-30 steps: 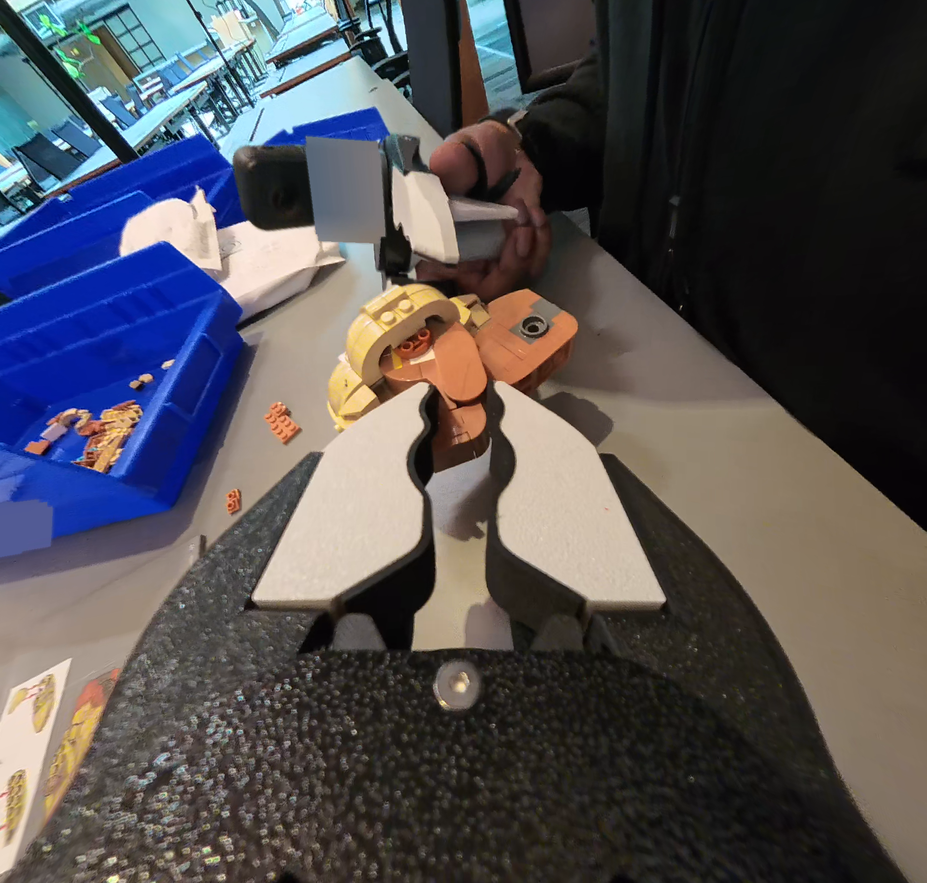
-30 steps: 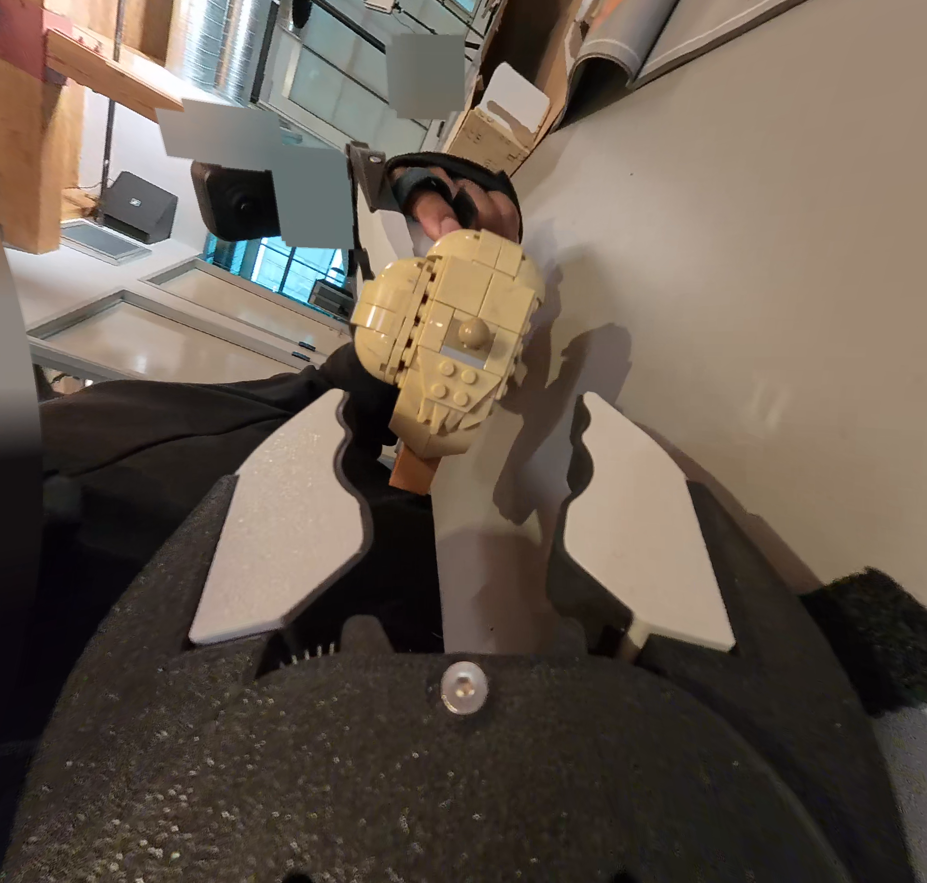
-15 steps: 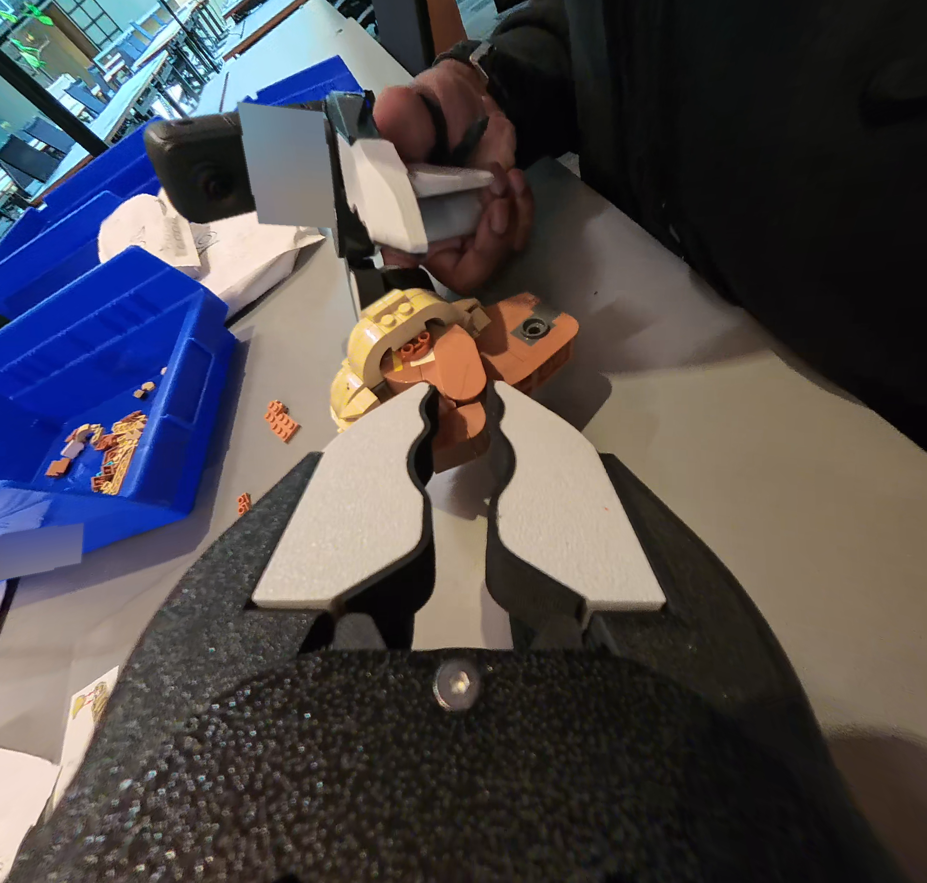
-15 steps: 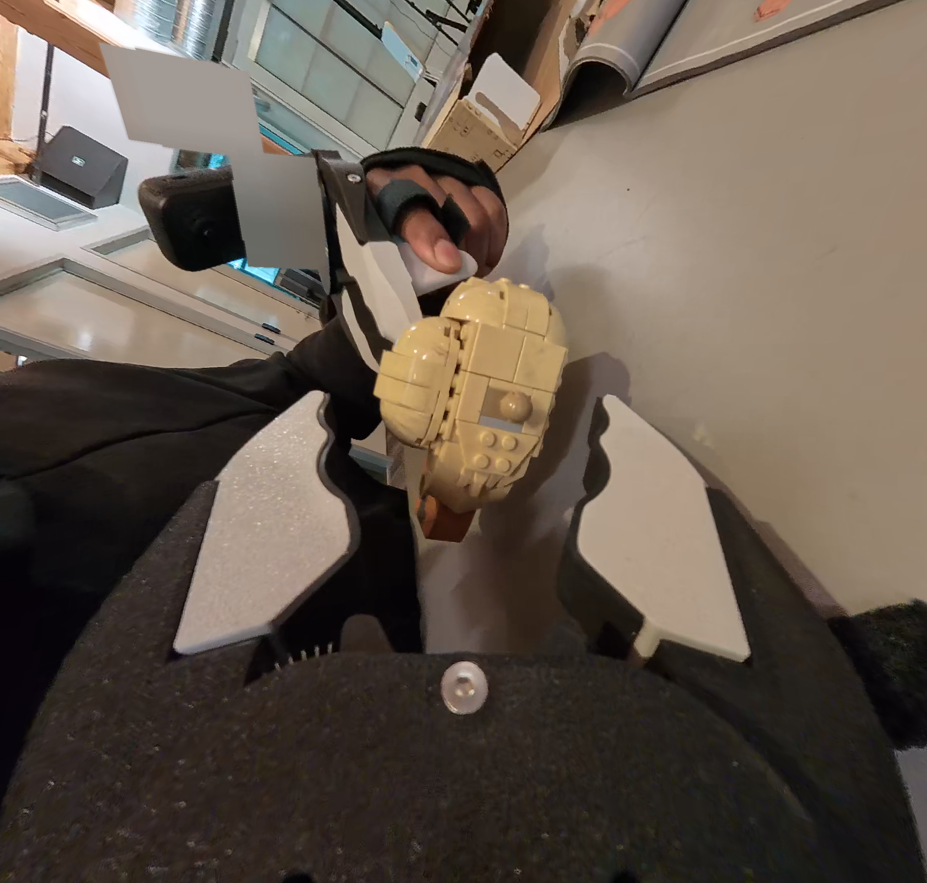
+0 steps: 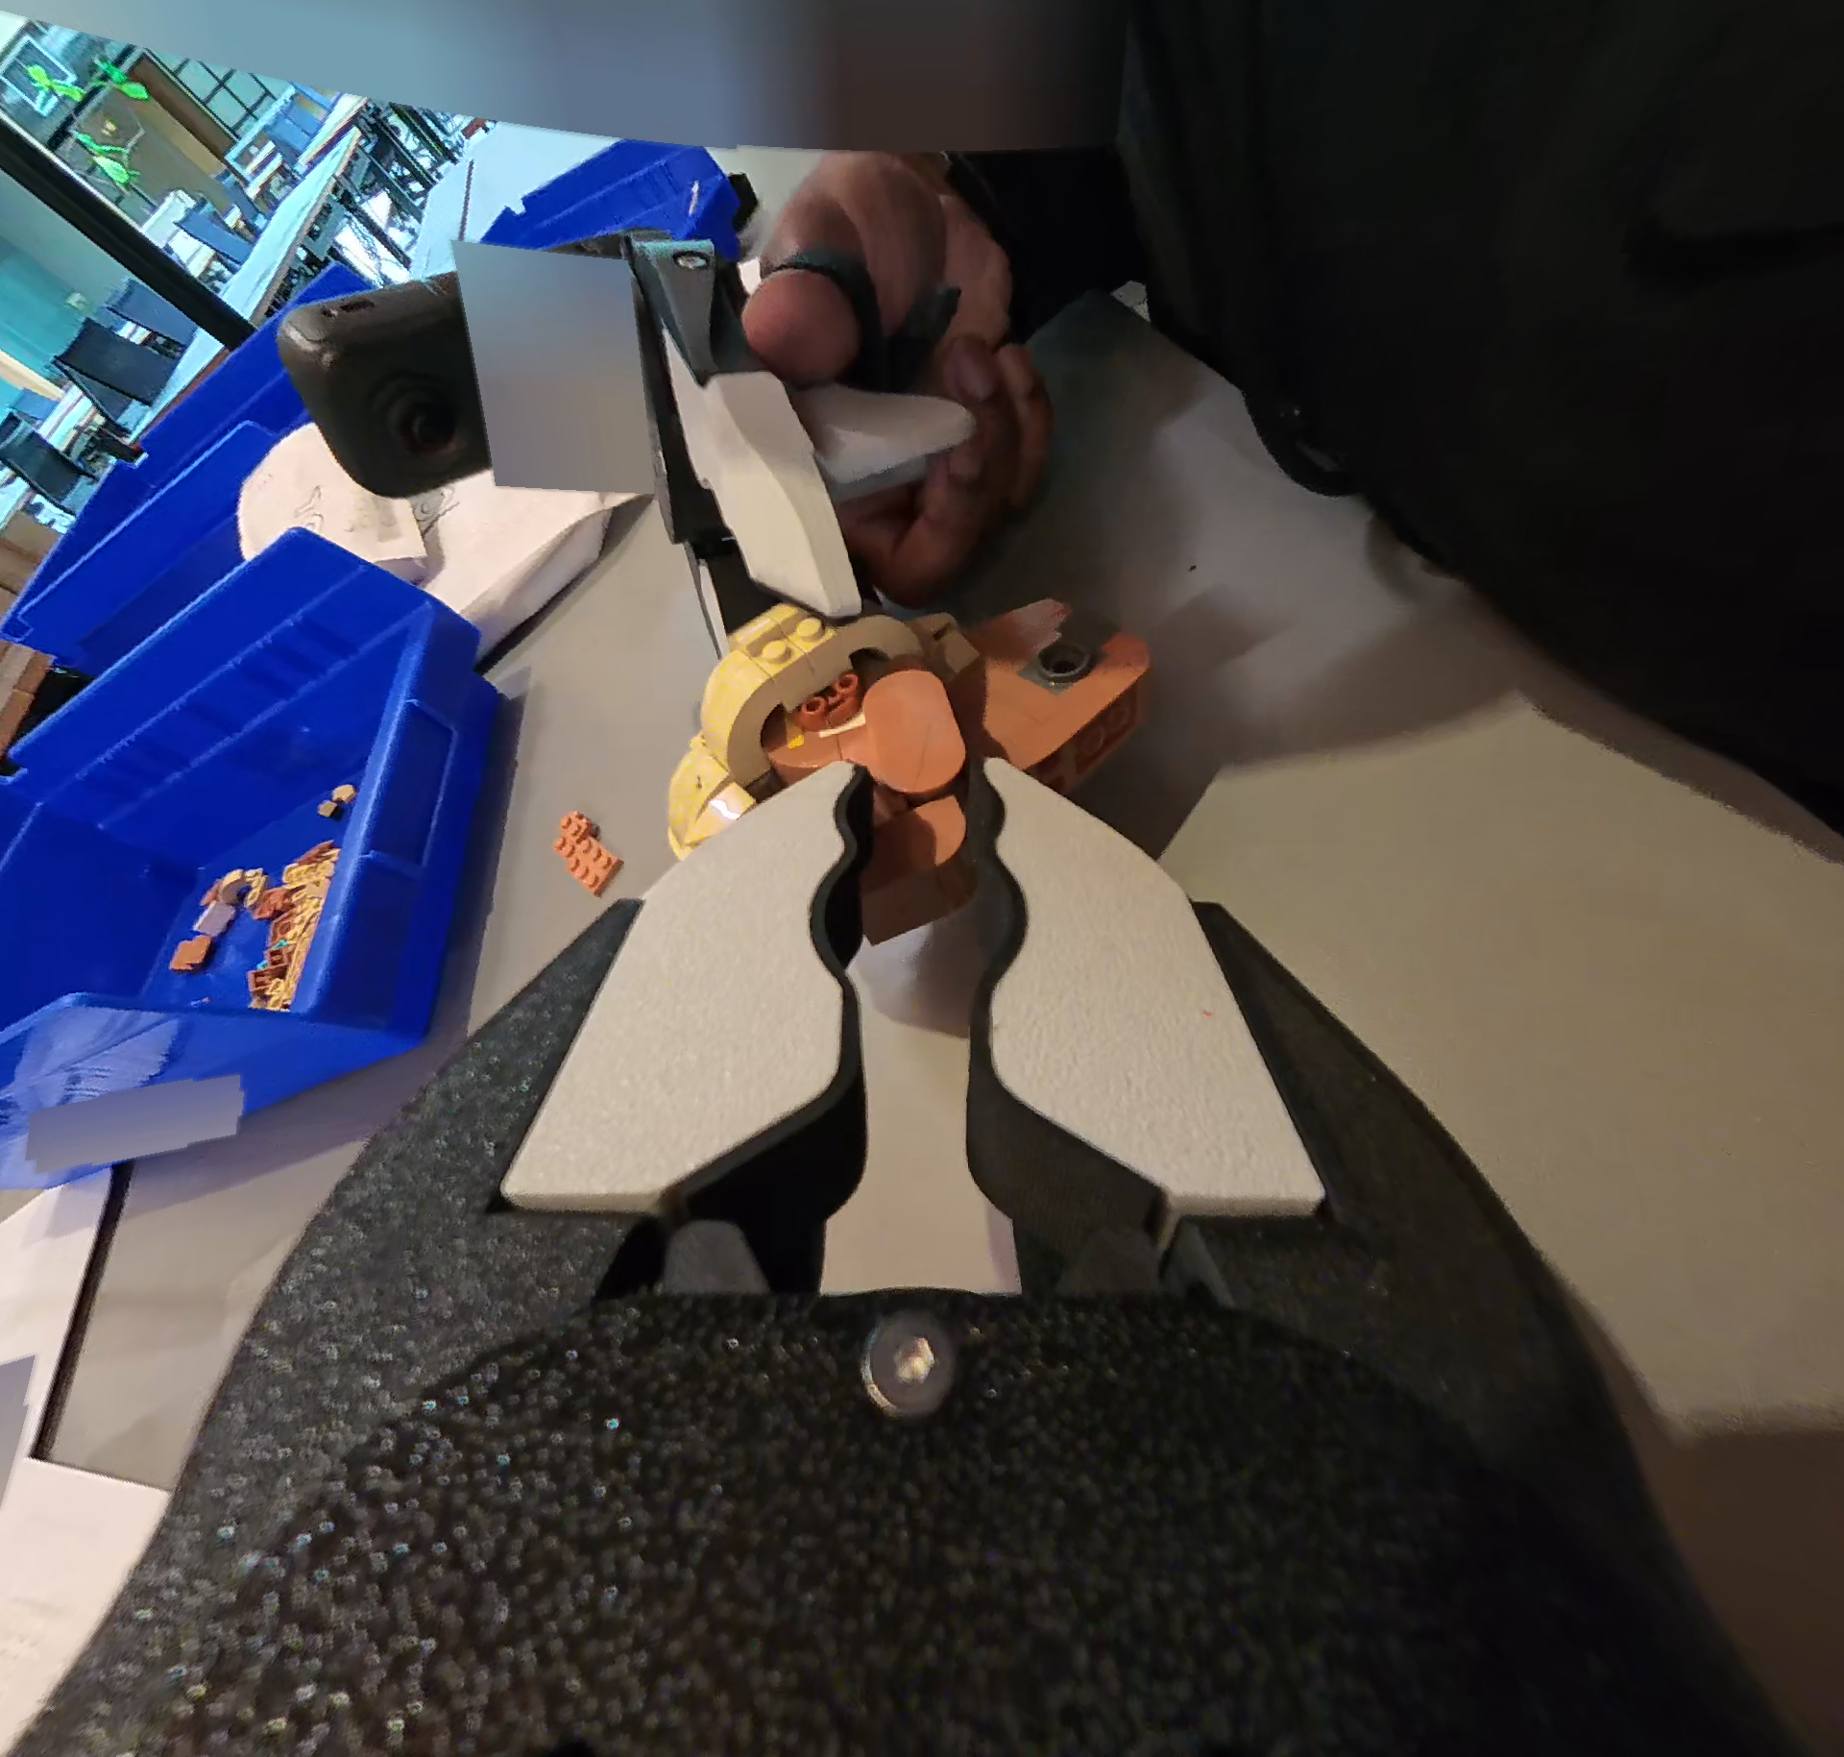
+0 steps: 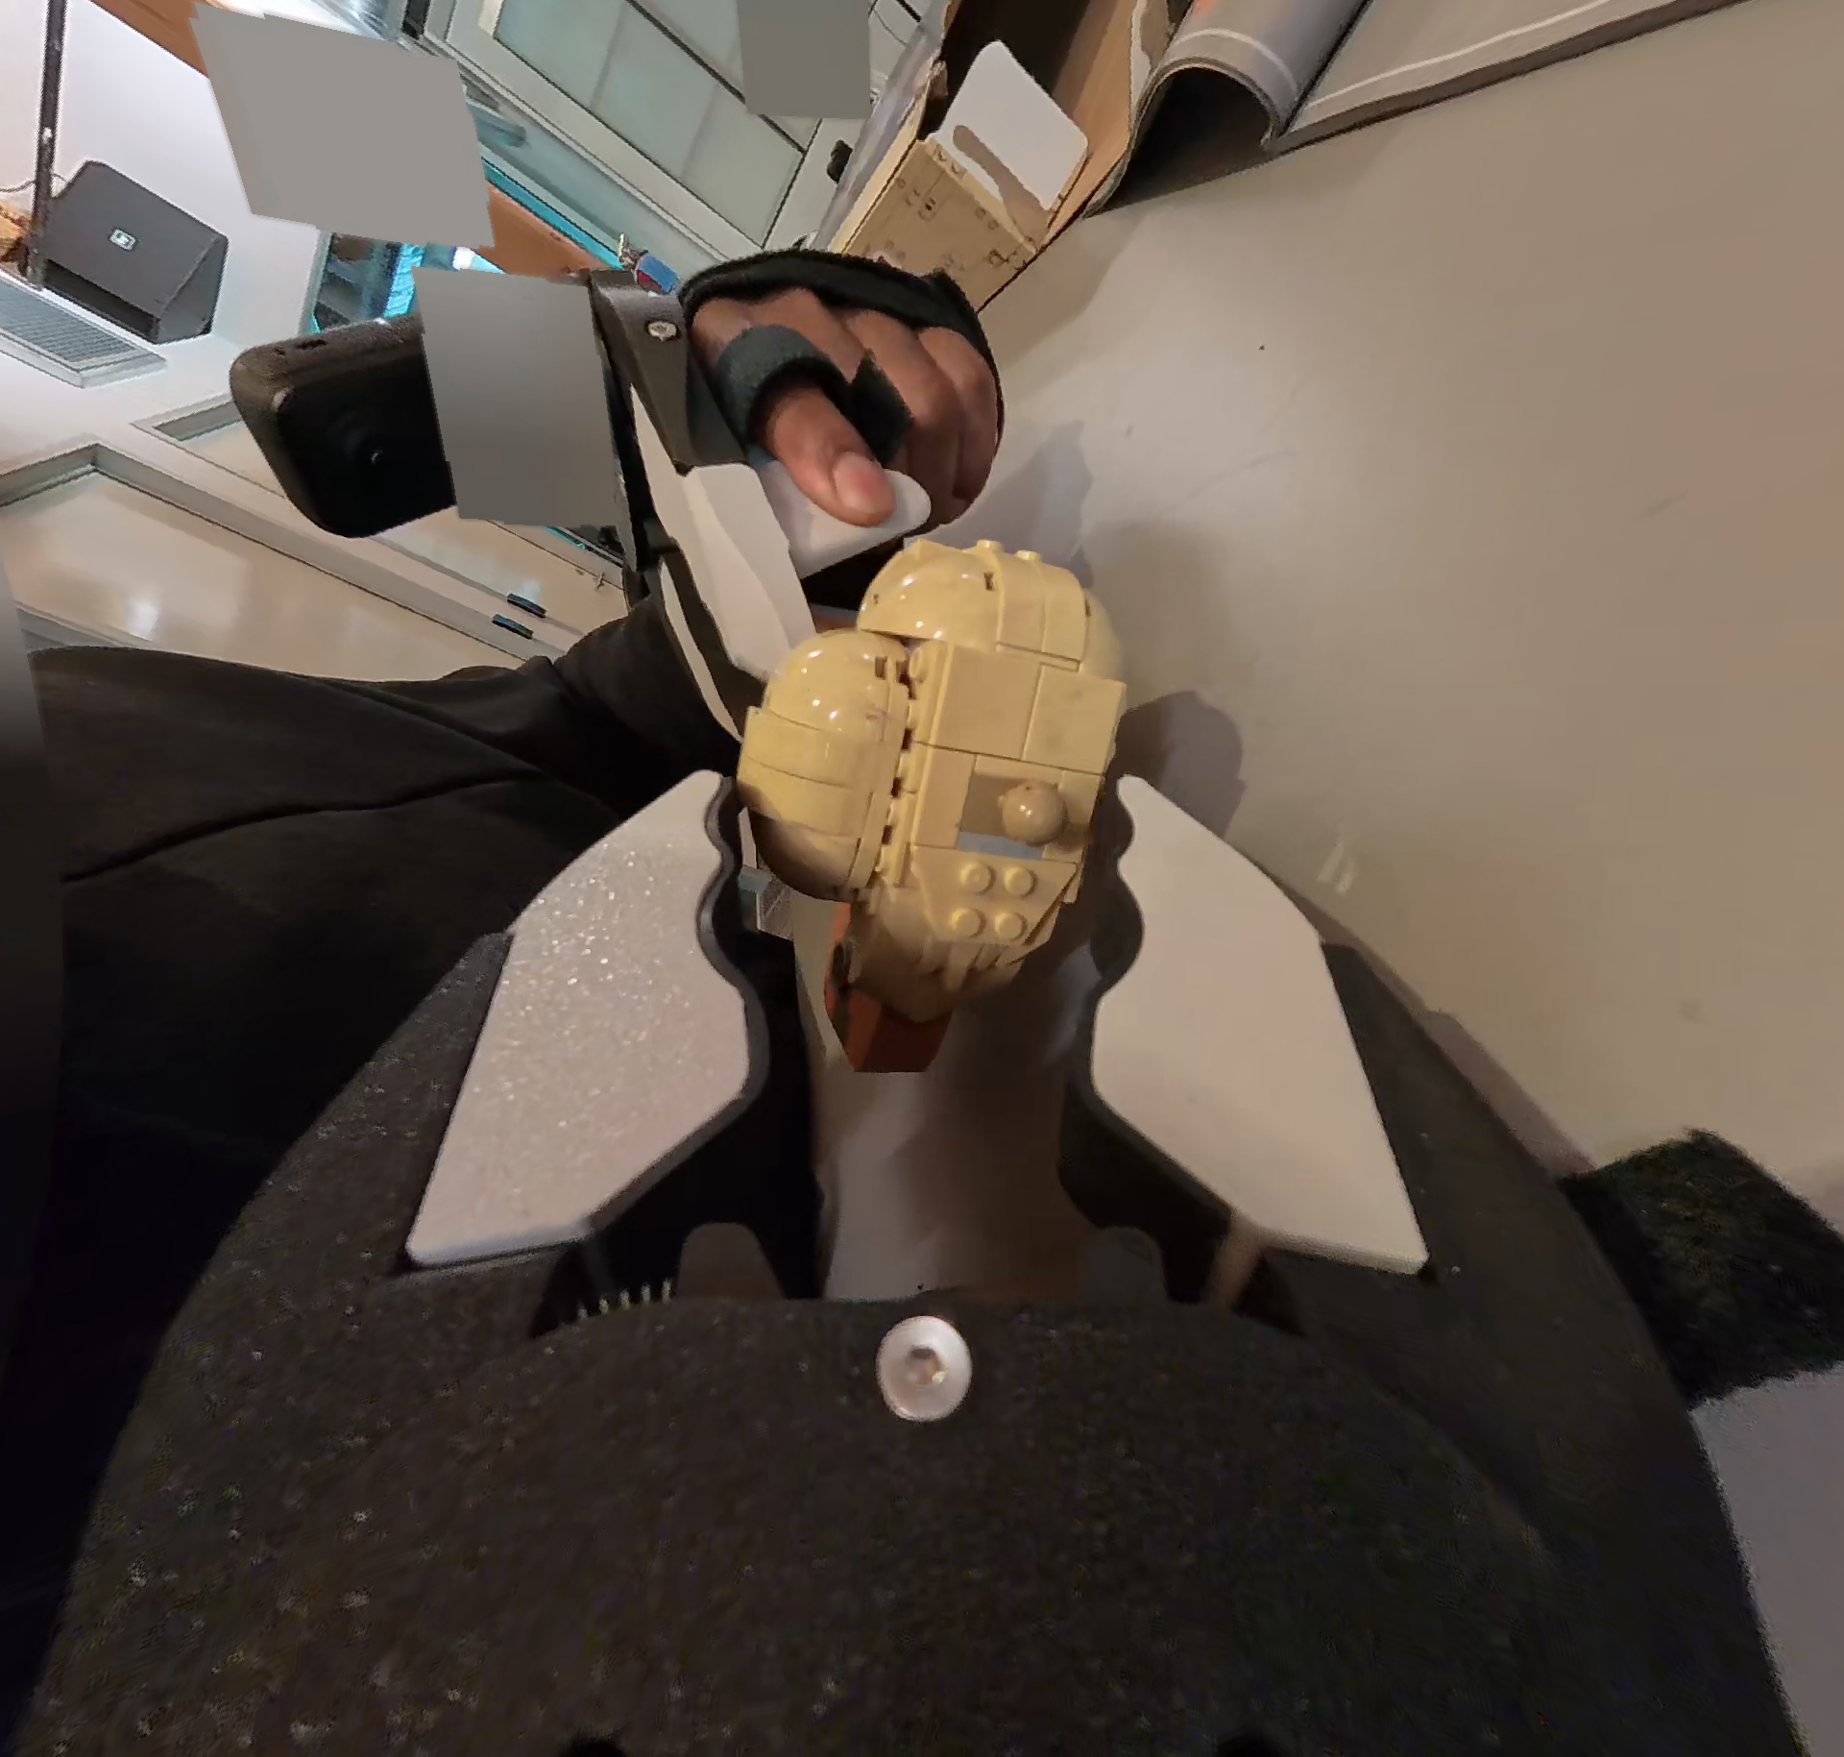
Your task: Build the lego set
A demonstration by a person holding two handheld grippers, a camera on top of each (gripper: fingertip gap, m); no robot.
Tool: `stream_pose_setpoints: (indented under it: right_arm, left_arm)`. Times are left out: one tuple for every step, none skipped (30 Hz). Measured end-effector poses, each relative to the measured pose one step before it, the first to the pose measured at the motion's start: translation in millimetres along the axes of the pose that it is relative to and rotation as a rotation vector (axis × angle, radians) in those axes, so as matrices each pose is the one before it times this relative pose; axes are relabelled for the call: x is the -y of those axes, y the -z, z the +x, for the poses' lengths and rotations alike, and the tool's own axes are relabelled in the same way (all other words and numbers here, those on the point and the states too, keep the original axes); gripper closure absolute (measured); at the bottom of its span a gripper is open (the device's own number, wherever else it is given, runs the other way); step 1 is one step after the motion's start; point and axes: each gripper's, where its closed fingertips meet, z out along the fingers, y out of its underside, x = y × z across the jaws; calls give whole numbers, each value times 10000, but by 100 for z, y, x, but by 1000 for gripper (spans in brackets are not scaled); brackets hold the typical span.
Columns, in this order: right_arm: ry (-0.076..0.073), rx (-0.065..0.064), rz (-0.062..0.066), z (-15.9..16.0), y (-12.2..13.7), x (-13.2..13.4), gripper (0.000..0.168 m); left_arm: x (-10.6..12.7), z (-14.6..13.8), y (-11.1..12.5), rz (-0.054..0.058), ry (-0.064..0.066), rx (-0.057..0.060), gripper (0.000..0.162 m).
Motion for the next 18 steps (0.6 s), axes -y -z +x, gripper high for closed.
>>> stream_pose_setpoints:
  right_arm:
    - [42, 21, -10, -56, 4, -8, 100]
    - [21, 19, -20, -19, -3, -17, 100]
    - [8, 43, -23, -45, 8, -20, 100]
    - [-3, 68, -10, -71, 8, -2, 101]
    - [-5, 76, 12, -76, 36, 40, 101]
    - [11, 69, 8, -91, 19, 25, 101]
    - [29, 64, 2, -84, 33, 14, 101]
    - [23, 64, 18, -83, 32, 41, 101]
    - [4, 63, 22, -73, 28, 42, 101]
    - [3, 49, 7, -64, 8, 21, 101]
    - [12, 27, 11, -39, 22, 6, 101]
    - [11, 12, 21, -22, 17, 33, 101]
    - [12, 14, 10, -17, 24, 12, 102]
    - [16, 22, 13, -43, 20, 7, 102]
    - [36, 34, 17, -68, 28, 14, 102]
    - [73, 39, 21, -89, 35, 11, 102]
    - [88, 28, 32, -99, 35, 12, 102]
    - [84, 18, 15, -74, 18, -2, 102]
  left_arm:
    - [48, 18, 17, 10, -35, 13, 144]
    - [6, 17, 11, -26, -51, 4, 144]
    - [25, 32, 16, -14, -40, -4, 144]
    - [65, 11, 33, 24, -27, 5, 144]
    - [86, -11, 42, 35, -15, 16, 144]
    - [71, -6, 35, 26, -21, 10, 144]
    - [68, 10, 32, 26, -32, 3, 144]
    - [88, -20, 26, 39, -26, 19, 144]
    - [98, -29, 33, 47, -8, 27, 144]
    - [84, -9, 5, 36, -20, 14, 144]
    - [69, -8, 4, 20, -35, 20, 144]
    - [37, -26, -15, 9, -25, 31, 144]
    - [37, -6, -28, 9, -30, 22, 144]
    - [56, -3, -19, 16, -33, 22, 144]
    - [81, -6, -5, 32, -23, 18, 144]
    - [109, 1, -1, 38, -29, 8, 144]
    - [116, 1, 5, 30, -49, 17, 144]
    - [88, 8, 5, 12, -64, 5, 144]
